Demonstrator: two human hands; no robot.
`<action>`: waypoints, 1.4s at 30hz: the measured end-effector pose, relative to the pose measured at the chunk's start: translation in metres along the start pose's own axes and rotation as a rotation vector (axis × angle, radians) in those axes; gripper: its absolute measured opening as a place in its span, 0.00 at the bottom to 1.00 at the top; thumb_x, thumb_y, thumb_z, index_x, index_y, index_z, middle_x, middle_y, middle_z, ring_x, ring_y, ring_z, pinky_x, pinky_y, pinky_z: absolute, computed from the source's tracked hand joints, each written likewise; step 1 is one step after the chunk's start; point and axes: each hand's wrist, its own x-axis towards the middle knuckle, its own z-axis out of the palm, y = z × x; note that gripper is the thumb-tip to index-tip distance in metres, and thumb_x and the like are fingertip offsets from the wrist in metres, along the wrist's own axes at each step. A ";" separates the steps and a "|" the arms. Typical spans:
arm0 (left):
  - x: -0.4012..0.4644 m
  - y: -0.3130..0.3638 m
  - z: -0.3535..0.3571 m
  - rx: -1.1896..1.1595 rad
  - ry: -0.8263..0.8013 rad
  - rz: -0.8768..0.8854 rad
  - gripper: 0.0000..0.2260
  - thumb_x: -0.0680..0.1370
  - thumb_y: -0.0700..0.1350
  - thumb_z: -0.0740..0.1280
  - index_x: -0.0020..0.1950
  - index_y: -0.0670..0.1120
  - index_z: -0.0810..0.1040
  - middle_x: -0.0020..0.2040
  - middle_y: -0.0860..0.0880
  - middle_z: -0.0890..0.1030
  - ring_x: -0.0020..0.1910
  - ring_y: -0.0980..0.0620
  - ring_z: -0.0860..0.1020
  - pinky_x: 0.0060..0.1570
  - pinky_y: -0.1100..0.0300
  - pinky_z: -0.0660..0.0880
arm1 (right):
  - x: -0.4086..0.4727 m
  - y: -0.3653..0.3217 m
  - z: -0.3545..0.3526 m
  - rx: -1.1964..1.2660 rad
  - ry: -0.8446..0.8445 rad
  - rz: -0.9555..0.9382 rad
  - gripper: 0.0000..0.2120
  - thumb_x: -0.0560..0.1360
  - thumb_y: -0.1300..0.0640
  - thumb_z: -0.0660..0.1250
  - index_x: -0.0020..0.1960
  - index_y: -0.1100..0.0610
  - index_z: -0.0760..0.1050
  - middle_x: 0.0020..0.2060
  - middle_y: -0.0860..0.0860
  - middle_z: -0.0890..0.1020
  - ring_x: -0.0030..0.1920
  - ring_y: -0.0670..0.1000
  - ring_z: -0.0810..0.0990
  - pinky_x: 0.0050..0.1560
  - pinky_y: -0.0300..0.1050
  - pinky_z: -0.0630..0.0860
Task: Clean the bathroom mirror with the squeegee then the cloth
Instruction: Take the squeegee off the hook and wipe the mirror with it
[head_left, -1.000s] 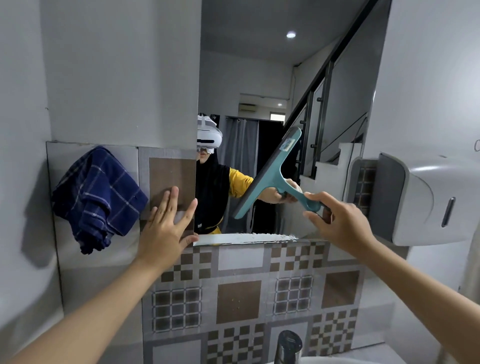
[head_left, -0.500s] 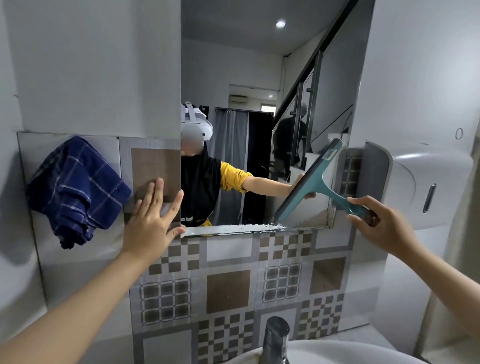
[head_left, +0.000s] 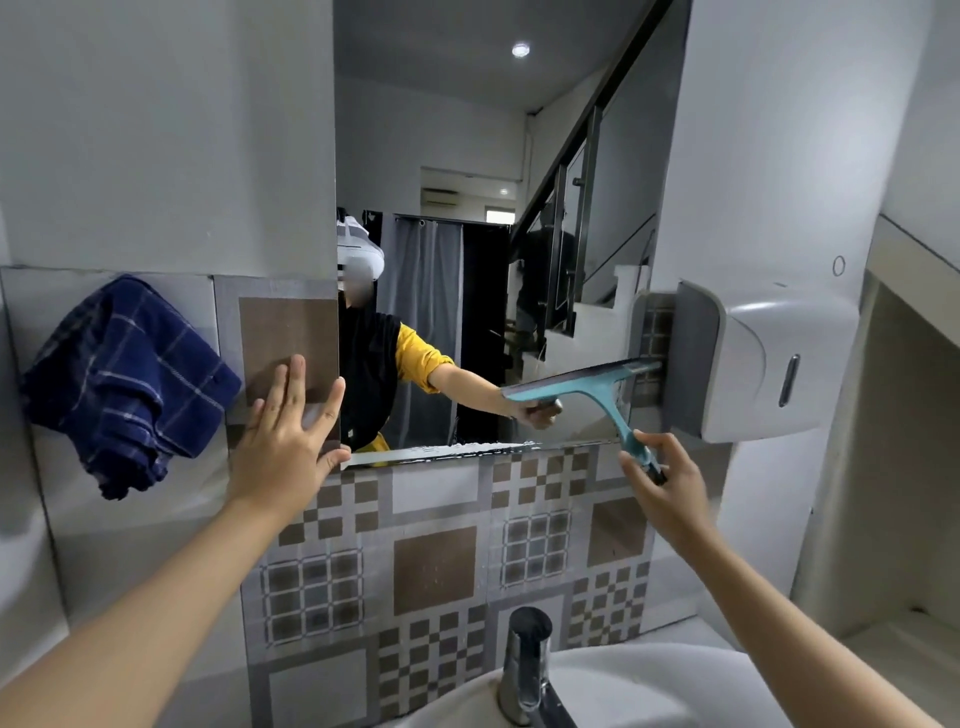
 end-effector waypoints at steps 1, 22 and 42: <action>0.000 0.000 0.000 -0.007 0.003 0.002 0.38 0.68 0.52 0.72 0.73 0.47 0.58 0.74 0.35 0.52 0.72 0.35 0.53 0.62 0.38 0.59 | -0.005 -0.002 0.007 0.042 0.028 0.038 0.09 0.75 0.55 0.70 0.54 0.53 0.74 0.34 0.53 0.77 0.27 0.50 0.69 0.25 0.38 0.66; -0.001 0.000 0.001 -0.040 0.008 -0.003 0.39 0.68 0.50 0.73 0.73 0.47 0.58 0.74 0.35 0.51 0.72 0.35 0.53 0.63 0.38 0.60 | -0.048 -0.062 0.085 0.512 0.191 0.513 0.11 0.78 0.50 0.64 0.58 0.49 0.69 0.41 0.56 0.75 0.28 0.48 0.68 0.22 0.39 0.67; -0.002 0.002 -0.002 0.014 -0.021 -0.024 0.38 0.67 0.53 0.73 0.73 0.47 0.60 0.74 0.35 0.53 0.72 0.35 0.54 0.64 0.41 0.61 | -0.083 -0.135 0.141 0.821 0.141 0.755 0.09 0.79 0.53 0.64 0.55 0.55 0.66 0.35 0.57 0.75 0.26 0.51 0.72 0.27 0.43 0.73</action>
